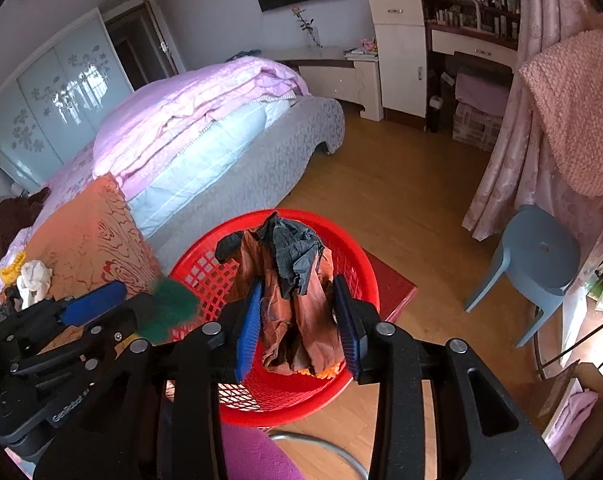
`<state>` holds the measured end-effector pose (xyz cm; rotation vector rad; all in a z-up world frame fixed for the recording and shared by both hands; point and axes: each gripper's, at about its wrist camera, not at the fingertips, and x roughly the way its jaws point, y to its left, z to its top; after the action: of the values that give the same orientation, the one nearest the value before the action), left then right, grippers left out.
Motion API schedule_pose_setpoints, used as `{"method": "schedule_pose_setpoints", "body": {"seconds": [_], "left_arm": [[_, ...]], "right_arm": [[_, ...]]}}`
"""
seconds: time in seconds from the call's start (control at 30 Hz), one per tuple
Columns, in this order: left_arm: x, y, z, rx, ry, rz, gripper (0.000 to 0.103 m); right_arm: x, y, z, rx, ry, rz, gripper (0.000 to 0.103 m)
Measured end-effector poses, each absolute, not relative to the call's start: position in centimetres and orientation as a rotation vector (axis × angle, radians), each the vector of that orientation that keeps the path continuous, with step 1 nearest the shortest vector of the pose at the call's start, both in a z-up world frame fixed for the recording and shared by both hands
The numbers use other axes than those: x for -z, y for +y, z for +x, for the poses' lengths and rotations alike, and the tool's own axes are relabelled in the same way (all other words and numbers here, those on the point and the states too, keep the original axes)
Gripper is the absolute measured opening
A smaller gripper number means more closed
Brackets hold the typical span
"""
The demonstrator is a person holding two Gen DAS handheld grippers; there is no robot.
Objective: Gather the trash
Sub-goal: 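Open the right tool dropping the brown cloth while the left tool drops the green sponge into the basket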
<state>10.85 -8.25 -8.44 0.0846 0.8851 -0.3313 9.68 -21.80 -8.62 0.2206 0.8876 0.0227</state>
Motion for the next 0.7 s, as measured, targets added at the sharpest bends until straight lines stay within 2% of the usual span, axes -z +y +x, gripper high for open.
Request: {"method": "schedule_pose_setpoints", "body": {"seconds": [0.13, 0.27, 0.43, 0.7], "left_arm": [[8.6, -8.2, 10.8, 0.322, 0.878, 0.091, 0.051], [8.7, -8.3, 10.5, 0.318, 0.876, 0.085, 0.053], [8.3, -7.3, 10.0, 0.298, 0.860, 0.063, 0.061], [7.3, -5.7, 9.2, 0.253, 0.823, 0.033, 0.065]], "right_arm": [[9.4, -22.0, 9.9, -0.025, 0.918, 0.230, 0.043], [9.4, -22.0, 9.8, -0.022, 0.915, 0.239, 0.055], [9.2, -22.1, 9.6, -0.010, 0.910, 0.240, 0.056], [8.4, -21.5, 9.1, -0.011, 0.872, 0.199, 0.057]]}}
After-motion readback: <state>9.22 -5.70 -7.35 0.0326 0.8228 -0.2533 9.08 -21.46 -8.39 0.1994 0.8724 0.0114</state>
